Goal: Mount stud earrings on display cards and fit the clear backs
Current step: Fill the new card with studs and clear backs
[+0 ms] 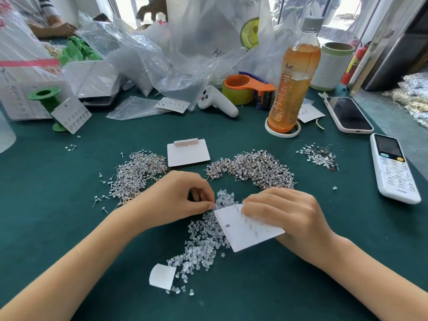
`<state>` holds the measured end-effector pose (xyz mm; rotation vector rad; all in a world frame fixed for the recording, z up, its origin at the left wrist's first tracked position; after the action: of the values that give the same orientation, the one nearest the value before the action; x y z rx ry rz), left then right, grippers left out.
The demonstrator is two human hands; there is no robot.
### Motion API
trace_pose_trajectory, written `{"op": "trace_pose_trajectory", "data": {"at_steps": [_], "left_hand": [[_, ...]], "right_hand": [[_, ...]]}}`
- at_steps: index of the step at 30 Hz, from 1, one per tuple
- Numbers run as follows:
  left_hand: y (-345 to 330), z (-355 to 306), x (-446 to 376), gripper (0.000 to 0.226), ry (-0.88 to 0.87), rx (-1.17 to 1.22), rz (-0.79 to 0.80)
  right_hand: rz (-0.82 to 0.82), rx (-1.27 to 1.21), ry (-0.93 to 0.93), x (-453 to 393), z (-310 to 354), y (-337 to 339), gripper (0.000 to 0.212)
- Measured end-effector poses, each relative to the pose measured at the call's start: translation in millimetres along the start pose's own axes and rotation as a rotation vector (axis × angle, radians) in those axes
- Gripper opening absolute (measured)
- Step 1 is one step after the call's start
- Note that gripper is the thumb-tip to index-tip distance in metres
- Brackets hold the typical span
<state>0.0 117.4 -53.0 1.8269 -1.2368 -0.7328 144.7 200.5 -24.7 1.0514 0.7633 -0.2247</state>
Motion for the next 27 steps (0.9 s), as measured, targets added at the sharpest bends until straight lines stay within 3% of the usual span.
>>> {"op": "trace_pose_trajectory", "data": {"at_steps": [9,16,20,27], "left_hand": [[-4.5,4.5,-0.4,0.009,0.052,-0.001,0.051],[3.9,15.7,-1.1,0.012,0.133,0.235,-0.016],[6.7,16.7,-1.7,0.02,0.156,0.253,-0.032],[6.8,24.3,-0.1,0.015,0.232,0.293,0.005]], "right_hand": [[0.003,-0.006,0.0,-0.7,0.6,-0.9,0.035],[-0.011,0.009,0.031,-0.4,1.8,-1.5,0.028],[-0.029,0.033,0.071,-0.7,6.4,-0.9,0.017],[-0.038,0.074,0.109,-2.3,10.8,-2.1,0.021]]}}
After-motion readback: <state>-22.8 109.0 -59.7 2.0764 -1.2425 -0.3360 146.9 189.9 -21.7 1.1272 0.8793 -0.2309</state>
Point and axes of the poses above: each hand's wrist, its own x-axis away from the middle knuckle, its own y-axis out of the back of the hand, z = x × y, the point moved 8 cm from there along -x, towards the middle knuckle, and after that the axes turned 11 degrees about -x, right-handed, at the moved point
